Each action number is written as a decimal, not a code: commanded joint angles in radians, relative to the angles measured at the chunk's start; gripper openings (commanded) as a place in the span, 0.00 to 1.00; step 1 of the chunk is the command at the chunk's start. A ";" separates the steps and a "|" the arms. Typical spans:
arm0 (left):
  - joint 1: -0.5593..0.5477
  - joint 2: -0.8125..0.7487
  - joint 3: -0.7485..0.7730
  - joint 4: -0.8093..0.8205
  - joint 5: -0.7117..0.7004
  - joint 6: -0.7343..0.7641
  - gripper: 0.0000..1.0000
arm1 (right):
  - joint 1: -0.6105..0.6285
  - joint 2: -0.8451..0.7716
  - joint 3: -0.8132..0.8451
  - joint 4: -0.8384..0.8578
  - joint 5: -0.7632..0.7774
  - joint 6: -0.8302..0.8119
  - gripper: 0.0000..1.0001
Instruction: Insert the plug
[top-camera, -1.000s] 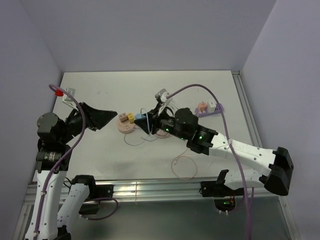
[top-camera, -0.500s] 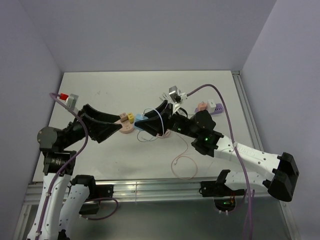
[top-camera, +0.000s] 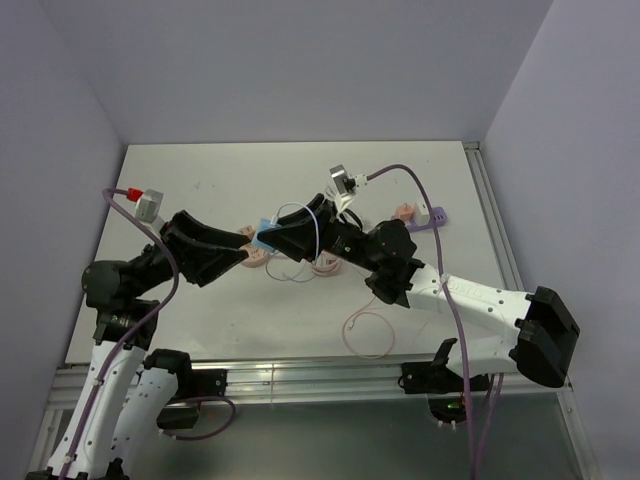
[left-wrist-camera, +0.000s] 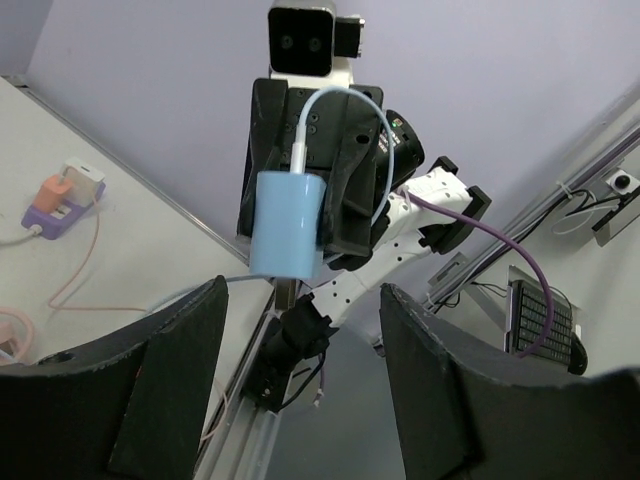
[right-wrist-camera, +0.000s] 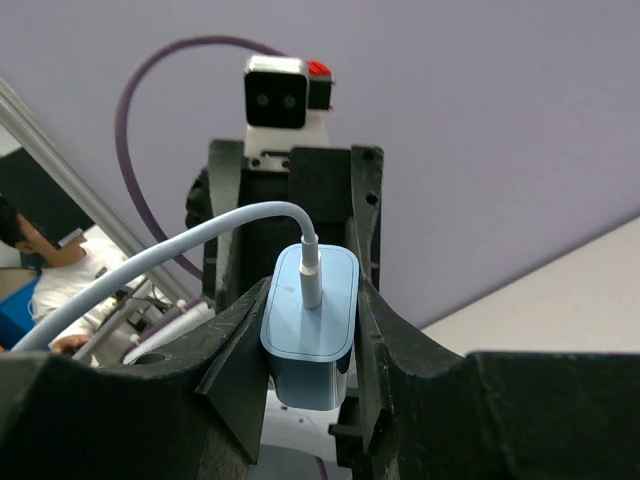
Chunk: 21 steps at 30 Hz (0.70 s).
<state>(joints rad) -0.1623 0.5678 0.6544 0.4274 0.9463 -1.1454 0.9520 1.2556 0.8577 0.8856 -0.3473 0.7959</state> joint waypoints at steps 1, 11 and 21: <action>-0.022 0.007 0.013 0.056 -0.033 0.006 0.67 | 0.013 -0.001 0.079 0.098 0.031 0.034 0.00; -0.083 0.052 0.004 0.140 -0.076 -0.034 0.64 | 0.044 0.027 0.109 0.081 0.051 0.012 0.00; -0.120 0.076 -0.002 0.186 -0.101 -0.056 0.48 | 0.056 0.053 0.121 0.090 0.051 0.019 0.00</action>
<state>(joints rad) -0.2684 0.6334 0.6533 0.5457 0.8604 -1.1904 0.9977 1.3098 0.9215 0.9192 -0.3069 0.8173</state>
